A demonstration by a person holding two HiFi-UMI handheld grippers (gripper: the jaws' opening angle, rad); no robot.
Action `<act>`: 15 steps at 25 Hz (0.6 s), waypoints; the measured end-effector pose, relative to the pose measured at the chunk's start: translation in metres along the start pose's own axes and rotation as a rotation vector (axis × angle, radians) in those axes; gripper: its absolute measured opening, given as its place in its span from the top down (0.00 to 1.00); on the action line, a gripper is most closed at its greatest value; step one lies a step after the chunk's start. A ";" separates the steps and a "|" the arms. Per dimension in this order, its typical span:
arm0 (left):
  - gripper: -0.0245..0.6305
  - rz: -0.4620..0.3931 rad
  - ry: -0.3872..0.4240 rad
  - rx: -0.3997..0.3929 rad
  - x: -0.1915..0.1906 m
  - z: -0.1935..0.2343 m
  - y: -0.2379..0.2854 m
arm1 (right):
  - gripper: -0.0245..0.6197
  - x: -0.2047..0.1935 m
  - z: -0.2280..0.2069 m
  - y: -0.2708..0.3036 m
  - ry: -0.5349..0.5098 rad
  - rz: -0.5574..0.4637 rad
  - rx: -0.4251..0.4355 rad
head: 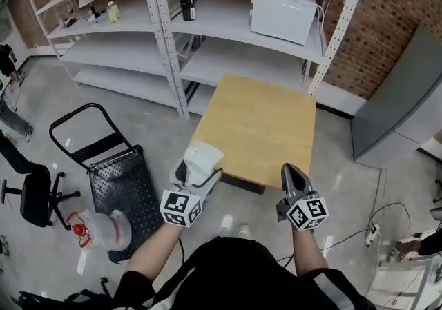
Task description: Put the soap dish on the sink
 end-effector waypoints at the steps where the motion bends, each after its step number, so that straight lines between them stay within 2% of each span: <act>1: 0.25 -0.001 0.006 -0.001 0.002 -0.001 0.012 | 0.95 0.004 -0.009 0.005 0.000 -0.006 0.000; 5: 0.25 0.013 0.038 -0.011 0.000 -0.012 0.058 | 0.95 0.020 -0.048 0.017 -0.009 -0.014 -0.001; 10: 0.25 0.012 0.029 -0.049 -0.001 -0.038 0.116 | 0.95 0.042 -0.098 0.017 -0.030 -0.038 -0.026; 15: 0.25 0.079 0.011 -0.085 -0.020 -0.050 0.148 | 0.95 0.036 -0.136 0.010 0.000 -0.030 -0.093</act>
Point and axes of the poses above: the fingertips, and each gripper's own axes: y forward along the fingers, z to its left, x out of its top, the point moved 1 cm from there along -y, backward along the fingers, and after that the axes turned 13 degrees about -x, right-handed, at the moved point
